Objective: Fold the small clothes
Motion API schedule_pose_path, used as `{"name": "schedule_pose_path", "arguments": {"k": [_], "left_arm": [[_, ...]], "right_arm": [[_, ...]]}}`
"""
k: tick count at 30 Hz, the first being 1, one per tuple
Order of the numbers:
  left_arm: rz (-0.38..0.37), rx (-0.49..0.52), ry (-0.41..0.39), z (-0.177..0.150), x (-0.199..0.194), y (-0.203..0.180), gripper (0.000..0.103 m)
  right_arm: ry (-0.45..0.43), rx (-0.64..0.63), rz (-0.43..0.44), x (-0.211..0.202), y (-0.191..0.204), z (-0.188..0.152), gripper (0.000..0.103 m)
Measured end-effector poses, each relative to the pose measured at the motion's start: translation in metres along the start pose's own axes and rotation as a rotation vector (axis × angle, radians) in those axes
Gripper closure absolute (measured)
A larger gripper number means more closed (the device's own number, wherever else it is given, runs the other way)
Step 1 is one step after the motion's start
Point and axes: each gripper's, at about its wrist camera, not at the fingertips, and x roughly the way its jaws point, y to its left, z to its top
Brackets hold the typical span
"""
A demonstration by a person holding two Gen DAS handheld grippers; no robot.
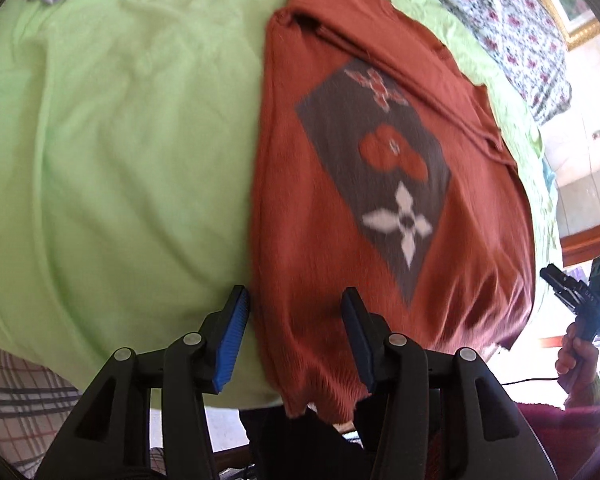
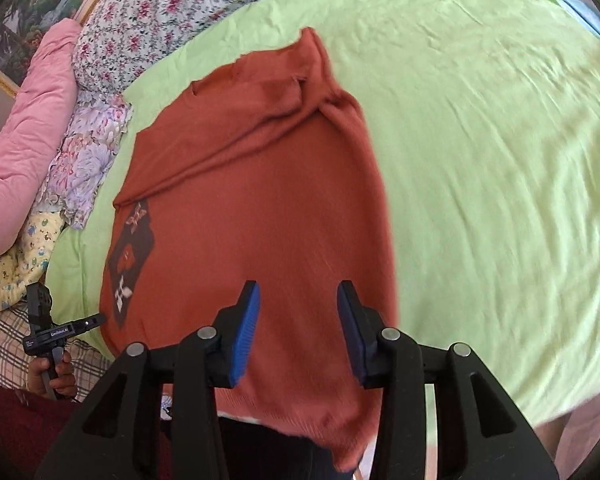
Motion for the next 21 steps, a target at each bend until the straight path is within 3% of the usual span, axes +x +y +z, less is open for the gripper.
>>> {"name": "schedule_pose_path", "arguments": {"k": [6, 8, 9, 14, 21], "left_arm": [[-0.017, 0.043, -0.005, -0.015, 0.006, -0.007, 0.055], [-0.03, 0.067, -0.018, -0.017, 0.006, -0.009, 0.087], [-0.042, 0.081, -0.004, -0.017, 0.008, -0.01, 0.097], [-0.04, 0.13, -0.001, -0.021, 0.005, -0.017, 0.097], [-0.103, 0.058, 0.074, -0.024, 0.016, -0.003, 0.08]], "right_arm": [[0.049, 0.041, -0.023, -0.009, -0.027, -0.045, 0.061], [0.063, 0.051, -0.017, -0.006, -0.033, -0.055, 0.061], [0.066, 0.048, -0.009, -0.003, -0.035, -0.059, 0.061], [0.06, 0.007, 0.018, -0.001, -0.03, -0.06, 0.06], [0.078, 0.039, 0.076, 0.001, -0.04, -0.065, 0.06]]}}
